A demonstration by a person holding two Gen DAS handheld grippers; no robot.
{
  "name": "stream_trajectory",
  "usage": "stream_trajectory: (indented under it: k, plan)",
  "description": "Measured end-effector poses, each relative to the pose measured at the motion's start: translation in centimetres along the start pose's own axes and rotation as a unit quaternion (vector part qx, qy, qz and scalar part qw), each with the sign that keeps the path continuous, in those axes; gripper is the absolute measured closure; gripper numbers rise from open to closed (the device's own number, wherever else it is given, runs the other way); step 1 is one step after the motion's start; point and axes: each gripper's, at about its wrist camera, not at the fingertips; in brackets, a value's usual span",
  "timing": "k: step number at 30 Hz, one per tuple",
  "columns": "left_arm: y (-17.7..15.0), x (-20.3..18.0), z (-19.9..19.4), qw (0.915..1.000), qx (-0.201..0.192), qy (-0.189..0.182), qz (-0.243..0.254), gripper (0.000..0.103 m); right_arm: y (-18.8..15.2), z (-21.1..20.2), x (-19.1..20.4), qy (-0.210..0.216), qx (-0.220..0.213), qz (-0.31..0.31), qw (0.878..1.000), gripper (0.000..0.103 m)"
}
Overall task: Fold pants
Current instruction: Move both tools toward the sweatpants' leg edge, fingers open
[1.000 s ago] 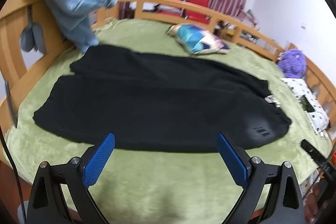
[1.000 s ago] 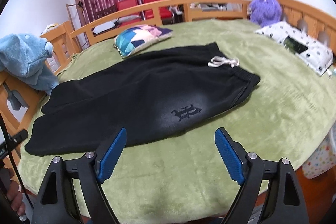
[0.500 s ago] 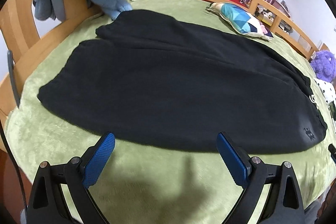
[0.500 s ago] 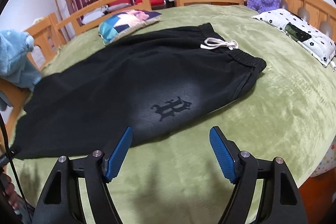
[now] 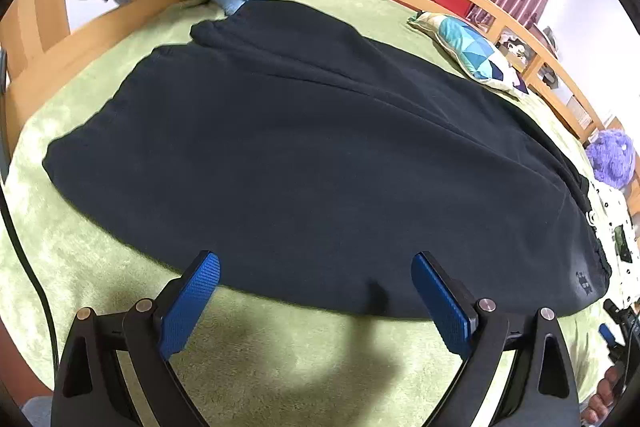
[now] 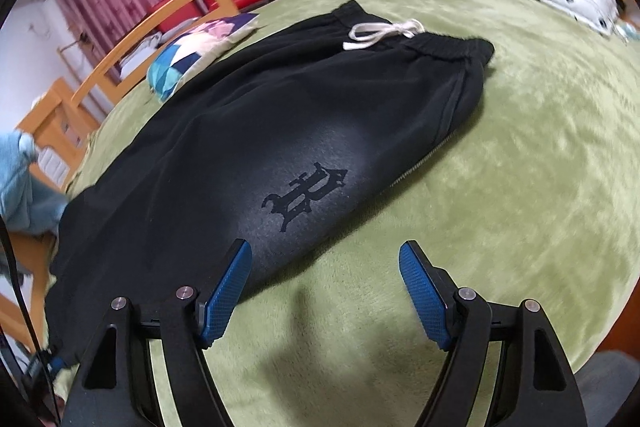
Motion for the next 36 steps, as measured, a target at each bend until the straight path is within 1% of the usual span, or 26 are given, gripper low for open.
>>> stream_trajectory:
  k: [3,7,10,13,17,18,20,25,28,29,30,31,32,33,34,36]
  plan:
    - [0.2,0.2,0.2,1.0,0.001,0.001,-0.003,0.006,-0.1,0.5,0.4,0.006,0.004,0.019,1.0,0.027]
    - [0.1,0.1,0.2,1.0,0.002,-0.005,0.002,0.006,-0.3,0.2,1.5,-0.002,-0.007,0.018,1.0,0.027]
    - [0.1,-0.2,0.1,0.9999,-0.002,0.003,0.011,0.006,-0.5,0.0,2.3,-0.001,-0.013,0.02,1.0,0.027]
    - [-0.1,-0.3,-0.1,0.9998,-0.005,0.004,0.021,0.006,-0.7,0.1,2.6,-0.002,-0.015,0.019,1.0,0.027]
    - [-0.1,-0.3,-0.1,0.9996,-0.009,0.014,0.022,0.006,-1.0,0.0,2.5,-0.003,-0.014,0.024,1.0,0.027]
    - [-0.1,-0.2,-0.1,0.9997,-0.01,0.014,0.02,0.006,-0.9,0.0,2.4,0.0,-0.014,0.027,1.0,0.027]
    - [-0.2,-0.1,-0.4,0.9998,-0.014,0.007,0.013,0.011,-1.0,-0.1,2.1,0.003,-0.011,0.03,0.999,0.027]
    - [-0.3,0.4,-0.5,0.9998,-0.016,0.01,-0.007,0.012,-0.7,-0.7,1.7,0.001,-0.015,0.018,1.0,0.027]
    - [-0.3,1.3,-0.4,0.9994,-0.007,0.005,-0.034,0.012,-0.1,-1.0,1.5,-0.004,-0.016,0.006,1.0,0.027]
    - [-0.4,1.6,-0.4,0.9991,-0.006,0.008,-0.04,0.012,0.2,-1.2,1.4,-0.005,-0.017,0.0,1.0,0.027]
    - [-0.4,1.7,-0.3,0.9988,-0.008,0.021,-0.044,0.012,0.3,-1.3,1.2,-0.006,-0.019,-0.006,1.0,0.027]
    - [-0.4,1.7,-0.3,0.9986,-0.01,0.033,-0.041,0.012,0.4,-1.4,1.1,-0.01,-0.022,-0.012,1.0,0.027]
    - [-0.4,1.5,-0.2,0.9979,-0.011,0.055,-0.031,0.012,0.5,-1.5,1.0,-0.015,-0.025,-0.02,0.999,0.027]
    - [-0.4,1.4,0.1,0.9974,-0.009,0.065,-0.028,0.012,0.5,-1.6,0.8,-0.019,-0.027,-0.027,0.999,0.027]
    - [-0.5,1.5,0.3,0.9971,-0.005,0.069,-0.03,0.012,0.5,-1.6,0.5,-0.022,-0.027,-0.033,0.999,0.027]
    - [-0.5,1.9,0.8,0.9969,0.004,0.063,-0.047,0.012,0.7,-1.3,-0.3,-0.027,-0.02,-0.039,0.999,0.027]
Point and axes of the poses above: each gripper's, at about its wrist camera, not at the fingertips, and z roughly the way its jaws point, x to its left, y to its top, and after that the axes turned 1 degree about y, right-handed
